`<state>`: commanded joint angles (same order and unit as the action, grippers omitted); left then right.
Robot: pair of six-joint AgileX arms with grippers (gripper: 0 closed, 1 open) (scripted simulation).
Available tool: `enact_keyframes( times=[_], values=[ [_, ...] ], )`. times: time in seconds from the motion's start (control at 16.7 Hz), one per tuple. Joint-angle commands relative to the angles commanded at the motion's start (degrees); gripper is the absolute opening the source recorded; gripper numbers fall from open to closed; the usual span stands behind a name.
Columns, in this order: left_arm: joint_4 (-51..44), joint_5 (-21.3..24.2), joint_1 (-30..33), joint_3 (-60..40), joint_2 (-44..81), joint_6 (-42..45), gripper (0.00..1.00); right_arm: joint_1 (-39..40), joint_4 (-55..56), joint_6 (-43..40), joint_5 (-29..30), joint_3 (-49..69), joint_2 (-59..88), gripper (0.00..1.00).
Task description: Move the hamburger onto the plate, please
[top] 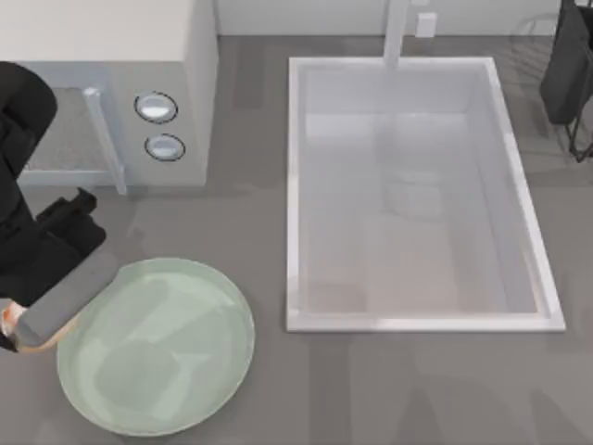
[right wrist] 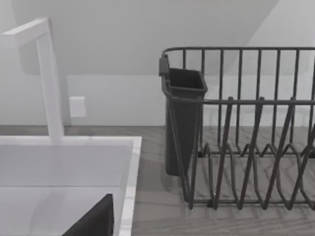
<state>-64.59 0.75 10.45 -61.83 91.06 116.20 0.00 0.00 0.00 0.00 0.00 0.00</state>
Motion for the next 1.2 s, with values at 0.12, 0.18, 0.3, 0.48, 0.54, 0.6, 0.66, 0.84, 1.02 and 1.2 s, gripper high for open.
enact_keyframes(
  times=[0.12, 0.18, 0.3, 0.48, 0.54, 0.6, 0.66, 0.84, 1.02, 1.2],
  values=[
    [0.49, 0.06, 4.54, -1.1, 1.86, 11.2, 0.0, 0.0, 0.0, 0.0, 0.0, 0.0, 0.0, 1.0],
    [0.84, 0.06, 6.7, -1.63, 2.62, 16.18, 0.0, 0.0, 0.0, 0.0, 0.0, 0.0, 0.0, 1.0],
    [1.72, 0.0, 10.64, -2.59, 3.7, 24.51, 0.0, 0.0, 0.0, 0.0, 0.0, 0.0, 0.0, 1.0],
    [3.05, -0.22, 15.04, -3.71, 4.5, 32.8, 0.0, 0.0, 0.0, 0.0, 0.0, 0.0, 0.0, 1.0],
    [3.39, -0.29, 15.98, -3.94, 4.61, 34.4, 0.0, 0.0, 0.0, 0.0, 0.0, 0.0, 0.0, 1.0],
    [3.62, -0.34, 16.57, -4.08, 4.65, 35.37, 0.0, 0.0, 0.0, 0.0, 0.0, 0.0, 0.0, 1.0],
    [3.71, -0.36, 16.79, -4.13, 4.65, 35.73, 0.0, 0.0, 0.0, 0.0, 0.0, 0.0, 0.0, 1.0],
    [3.71, -0.36, 16.79, -4.13, 4.65, 35.73, 0.0, 0.0, 0.0, 0.0, 0.0, 0.0, 0.0, 1.0],
    [4.62, -0.3, 16.55, -3.21, 4.9, 35.79, 0.0, 0.0, 0.0, 0.0, 0.0, 0.0, 0.0, 1.0],
    [9.99, -0.31, 16.74, -0.18, 6.76, 35.9, 0.0, 0.0, 0.0, 0.0, 0.0, 0.0, 0.0, 1.0]
  ],
)
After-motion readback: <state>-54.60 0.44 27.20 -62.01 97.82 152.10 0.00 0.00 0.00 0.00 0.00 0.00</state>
